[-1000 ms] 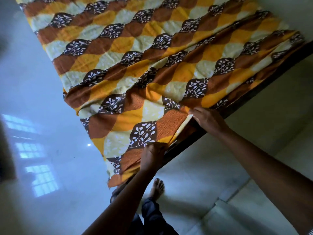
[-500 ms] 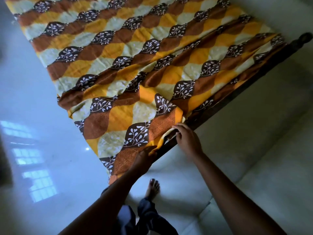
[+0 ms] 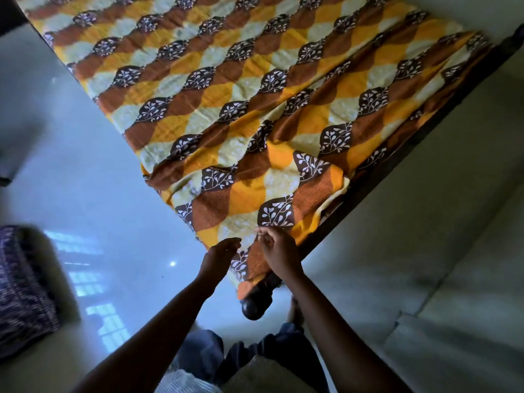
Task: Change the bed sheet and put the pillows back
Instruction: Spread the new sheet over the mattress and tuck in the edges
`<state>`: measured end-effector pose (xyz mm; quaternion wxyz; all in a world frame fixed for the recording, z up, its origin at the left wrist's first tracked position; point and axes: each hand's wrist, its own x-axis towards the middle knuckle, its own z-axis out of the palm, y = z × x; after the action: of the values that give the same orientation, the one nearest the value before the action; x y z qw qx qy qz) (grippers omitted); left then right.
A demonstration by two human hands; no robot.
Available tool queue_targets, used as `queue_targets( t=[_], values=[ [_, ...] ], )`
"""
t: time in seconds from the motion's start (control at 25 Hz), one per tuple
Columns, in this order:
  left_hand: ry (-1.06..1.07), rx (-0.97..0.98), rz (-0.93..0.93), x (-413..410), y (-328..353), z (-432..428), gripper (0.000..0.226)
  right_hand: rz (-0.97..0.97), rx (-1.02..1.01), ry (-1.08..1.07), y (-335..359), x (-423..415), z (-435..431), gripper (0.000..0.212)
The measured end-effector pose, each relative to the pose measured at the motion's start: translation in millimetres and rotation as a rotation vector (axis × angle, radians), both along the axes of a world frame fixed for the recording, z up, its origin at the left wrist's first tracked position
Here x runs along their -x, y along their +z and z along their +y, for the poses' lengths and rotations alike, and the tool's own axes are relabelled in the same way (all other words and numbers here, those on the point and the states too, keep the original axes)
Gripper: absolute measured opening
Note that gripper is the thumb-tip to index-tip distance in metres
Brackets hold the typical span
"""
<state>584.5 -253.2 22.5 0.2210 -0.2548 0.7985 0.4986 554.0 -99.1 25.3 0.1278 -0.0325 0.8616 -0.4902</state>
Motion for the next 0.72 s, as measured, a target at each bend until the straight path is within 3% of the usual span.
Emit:
queue_targets(
  t=[0.16, 0.4, 0.56, 0.72],
  values=[
    [-0.05, -0.134, -0.026, -20, -24, -84, 0.022, -0.013, -0.024, -0.139, -7, -27, -66, 0.022],
    [-0.218, -0.257, -0.102, -41, -47, -187, 0.027, -0.143, 0.001, -0.544, -23, -107, -152, 0.025],
    [-0.158, -0.361, -0.209, -65, -51, -212, 0.026, -0.417, 0.094, -0.823, -46, -161, -199, 0.022],
    [-0.088, -0.461, -0.3, -89, -69, -208, 0.018, -0.443, 0.018, -0.998, -91, -184, -212, 0.043]
  ],
)
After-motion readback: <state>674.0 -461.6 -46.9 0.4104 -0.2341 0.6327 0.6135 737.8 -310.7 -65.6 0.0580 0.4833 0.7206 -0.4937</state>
